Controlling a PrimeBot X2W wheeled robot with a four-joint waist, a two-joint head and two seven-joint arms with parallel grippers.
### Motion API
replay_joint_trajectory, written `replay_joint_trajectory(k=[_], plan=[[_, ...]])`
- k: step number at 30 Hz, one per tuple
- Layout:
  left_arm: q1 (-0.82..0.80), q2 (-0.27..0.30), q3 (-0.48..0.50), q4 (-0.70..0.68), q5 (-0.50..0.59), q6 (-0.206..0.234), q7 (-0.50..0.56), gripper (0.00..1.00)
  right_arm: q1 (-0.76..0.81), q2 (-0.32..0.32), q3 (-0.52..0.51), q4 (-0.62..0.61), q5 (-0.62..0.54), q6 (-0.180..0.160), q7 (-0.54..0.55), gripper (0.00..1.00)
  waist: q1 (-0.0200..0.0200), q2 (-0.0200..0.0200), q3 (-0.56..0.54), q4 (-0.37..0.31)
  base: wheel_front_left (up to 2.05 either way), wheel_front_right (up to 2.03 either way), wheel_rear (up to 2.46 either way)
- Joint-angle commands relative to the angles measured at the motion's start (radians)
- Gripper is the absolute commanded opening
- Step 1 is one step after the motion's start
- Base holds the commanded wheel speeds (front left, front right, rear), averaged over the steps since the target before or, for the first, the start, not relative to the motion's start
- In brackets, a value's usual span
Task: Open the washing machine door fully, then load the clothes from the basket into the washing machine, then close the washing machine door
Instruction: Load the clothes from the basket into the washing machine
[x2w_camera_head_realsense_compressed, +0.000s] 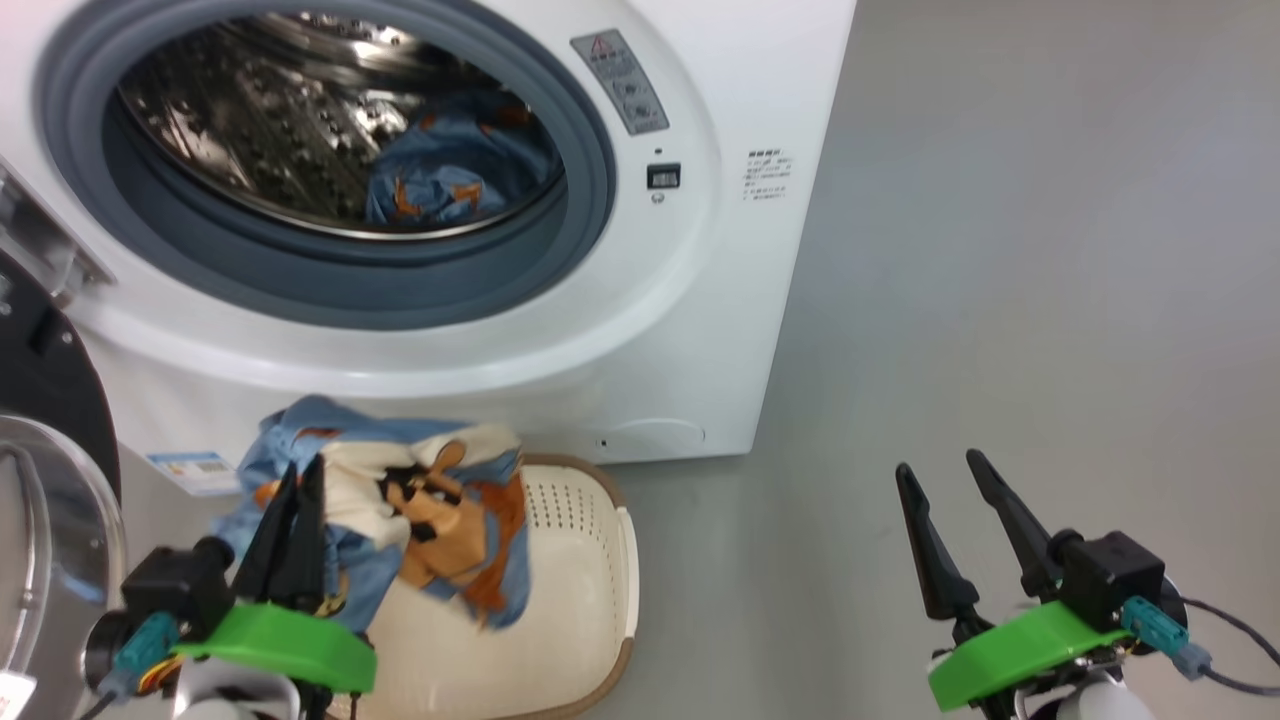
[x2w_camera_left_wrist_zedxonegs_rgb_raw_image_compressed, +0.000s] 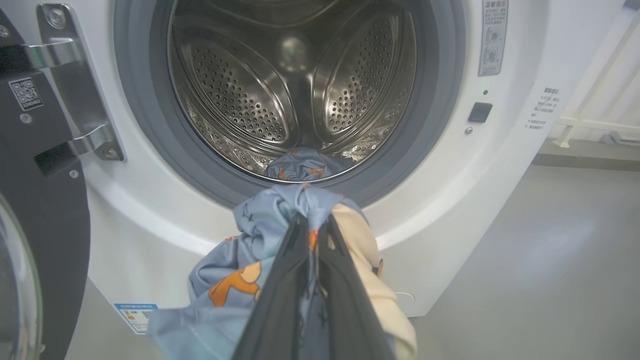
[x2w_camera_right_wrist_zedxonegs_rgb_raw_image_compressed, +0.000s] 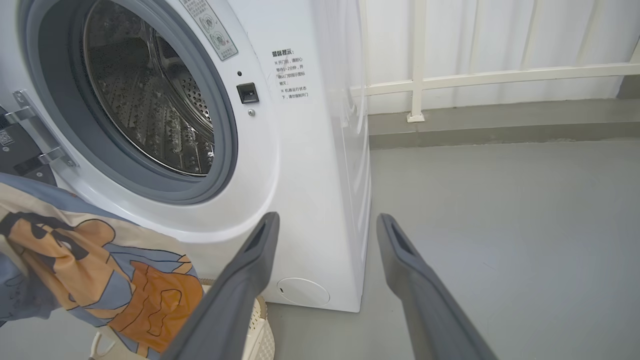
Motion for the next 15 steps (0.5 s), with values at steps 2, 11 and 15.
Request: replay_joint_trajectory(k=[2,11,15], plan=[[0.020,0.016,0.057,-0.056,0.027,0.009,-0.007,0.00,0.020,0.002,0.017,-0.029,-0.007,0.002,-0.005,1.00,0.0000,0.0000,-0.043,-0.009,0.00,0.00,0.00],[0.113,-0.002,0.123,-0.151,0.082,0.018,-0.007,0.00,0.052,0.002,-0.018,-0.054,-0.028,0.002,-0.005,1.00,0.0000,0.0000,-0.111,-0.024,0.00,0.00,0.00],[0.159,-0.013,0.152,-0.186,0.098,0.016,-0.007,0.00,0.058,0.002,-0.024,-0.071,-0.034,0.002,-0.005,1.00,0.0000,0.0000,-0.134,-0.034,0.00,0.00,0.00]])
